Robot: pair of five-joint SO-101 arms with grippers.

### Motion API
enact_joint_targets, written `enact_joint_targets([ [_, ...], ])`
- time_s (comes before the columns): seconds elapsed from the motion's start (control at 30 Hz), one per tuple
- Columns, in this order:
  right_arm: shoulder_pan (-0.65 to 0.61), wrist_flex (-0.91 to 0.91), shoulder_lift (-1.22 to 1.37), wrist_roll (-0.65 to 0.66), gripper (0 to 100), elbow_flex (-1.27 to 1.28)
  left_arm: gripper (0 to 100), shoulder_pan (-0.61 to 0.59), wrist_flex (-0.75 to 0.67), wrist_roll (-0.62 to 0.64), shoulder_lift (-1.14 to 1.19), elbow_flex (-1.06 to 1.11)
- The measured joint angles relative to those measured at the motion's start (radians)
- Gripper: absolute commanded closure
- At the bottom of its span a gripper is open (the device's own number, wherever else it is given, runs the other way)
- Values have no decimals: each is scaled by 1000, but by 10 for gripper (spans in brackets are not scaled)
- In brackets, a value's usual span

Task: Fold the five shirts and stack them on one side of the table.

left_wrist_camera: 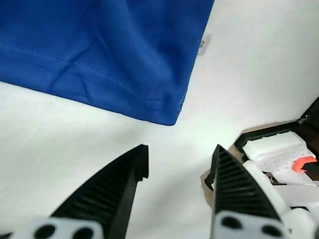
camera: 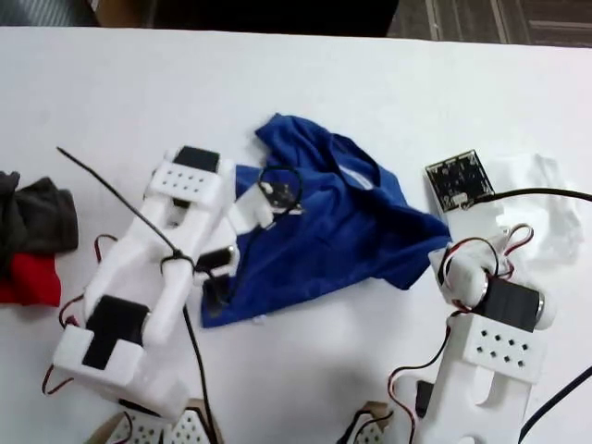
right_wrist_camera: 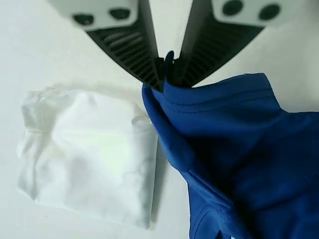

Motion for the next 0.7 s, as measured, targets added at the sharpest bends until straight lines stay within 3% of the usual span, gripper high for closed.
enact_joint_targets([
  [0.2, 0, 0, 0, 0, 978, 0, 767, 77, -29, -21, -55, 170],
  [0.5, 0, 0, 0, 0, 978, 0, 767, 91, -358, 28, -75, 439],
  [0.7, 0, 0, 0, 0, 978, 0, 767, 87, -468, 58, -87, 482],
])
